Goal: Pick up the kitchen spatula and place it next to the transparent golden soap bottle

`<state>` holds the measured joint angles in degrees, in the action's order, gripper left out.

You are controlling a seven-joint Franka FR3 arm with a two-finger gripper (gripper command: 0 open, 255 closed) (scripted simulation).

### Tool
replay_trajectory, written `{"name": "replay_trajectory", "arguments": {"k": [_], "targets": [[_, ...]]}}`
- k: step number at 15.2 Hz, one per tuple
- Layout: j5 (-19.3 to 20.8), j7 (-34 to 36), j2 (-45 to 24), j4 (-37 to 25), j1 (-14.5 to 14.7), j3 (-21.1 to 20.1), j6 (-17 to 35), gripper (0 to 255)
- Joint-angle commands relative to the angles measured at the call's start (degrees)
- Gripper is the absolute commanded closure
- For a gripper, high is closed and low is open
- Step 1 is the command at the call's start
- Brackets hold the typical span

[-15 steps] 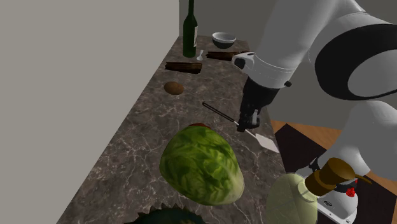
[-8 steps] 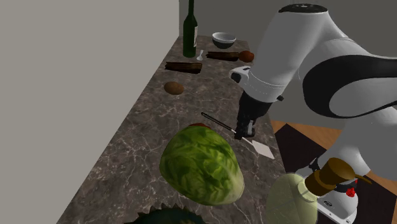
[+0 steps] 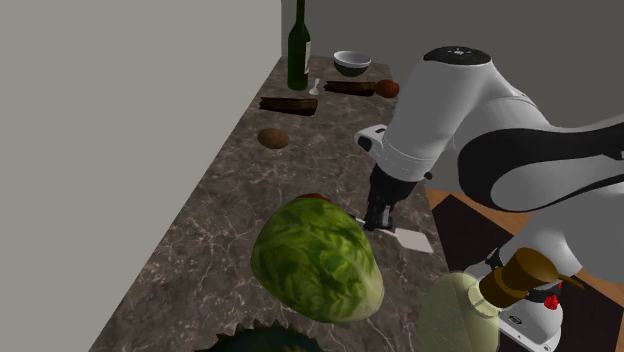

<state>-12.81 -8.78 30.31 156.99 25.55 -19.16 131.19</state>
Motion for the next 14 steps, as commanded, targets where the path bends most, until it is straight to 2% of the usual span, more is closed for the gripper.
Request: {"name": "replay_trajectory", "arguments": {"k": [1,3,11,12,14], "targets": [[-0.13,-0.01,-1.14,0.90,-0.03,-0.31,2.07,255],[-0.26,0.03,-2.74,1.90,-0.10,-0.75,4.65,255],[-0.27,0.02,-2.73,1.90,-0.11,-0.76,4.65,255],[-0.29,0.05,-2.69,1.91,-0.08,-0.77,4.62,0],[-0.28,0.04,-2.70,1.92,-0.09,-0.76,4.64,0]]}}
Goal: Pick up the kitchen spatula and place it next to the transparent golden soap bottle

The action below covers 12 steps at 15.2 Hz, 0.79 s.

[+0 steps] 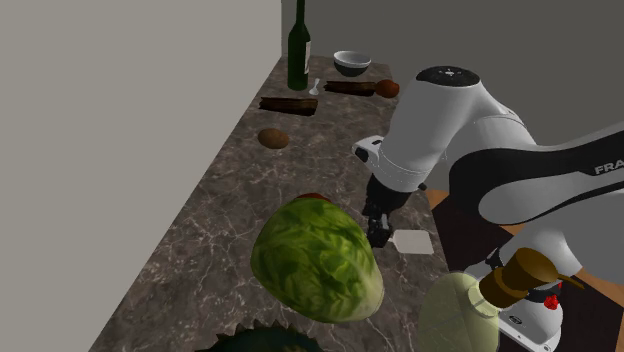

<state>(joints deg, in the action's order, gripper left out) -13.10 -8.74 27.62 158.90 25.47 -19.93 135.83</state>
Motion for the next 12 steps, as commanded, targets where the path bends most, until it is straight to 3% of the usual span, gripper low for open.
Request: {"name": "replay_trajectory", "arguments": {"k": [1,3,7,12], "targets": [[0.00,0.00,0.00,0.02,0.00,0.00,-0.01,0],[0.01,-0.01,-0.04,0.00,-0.02,0.01,0.01,0],[0.53,-0.20,5.86,-3.68,0.19,1.66,-9.55,0],[0.54,-0.20,5.86,-3.68,0.19,1.67,-9.55,0]]}}
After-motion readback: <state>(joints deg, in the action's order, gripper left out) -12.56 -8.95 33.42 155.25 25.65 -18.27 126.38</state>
